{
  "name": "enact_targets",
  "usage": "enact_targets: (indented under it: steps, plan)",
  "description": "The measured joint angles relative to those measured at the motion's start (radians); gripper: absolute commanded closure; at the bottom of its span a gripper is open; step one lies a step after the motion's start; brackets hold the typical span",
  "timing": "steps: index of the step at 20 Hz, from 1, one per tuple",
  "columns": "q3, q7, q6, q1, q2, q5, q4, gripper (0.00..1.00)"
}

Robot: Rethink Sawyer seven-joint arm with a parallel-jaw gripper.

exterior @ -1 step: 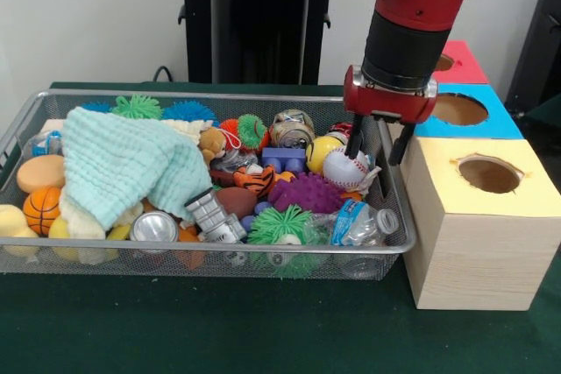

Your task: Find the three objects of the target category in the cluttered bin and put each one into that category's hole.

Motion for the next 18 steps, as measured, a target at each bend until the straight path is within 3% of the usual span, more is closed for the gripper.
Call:
enact_targets:
  steps: [12, 13, 18]
  plan:
    - [-0.006, 0.0, -0.009, 0.0, 0.021, 0.001, -0.012, 0.0]
    - [-0.007, 0.0, -0.011, 0.0, 0.021, 0.001, -0.012, 1.0]
    - [-0.009, 0.0, -0.037, 0.0, 0.021, 0.0, -0.012, 1.0]
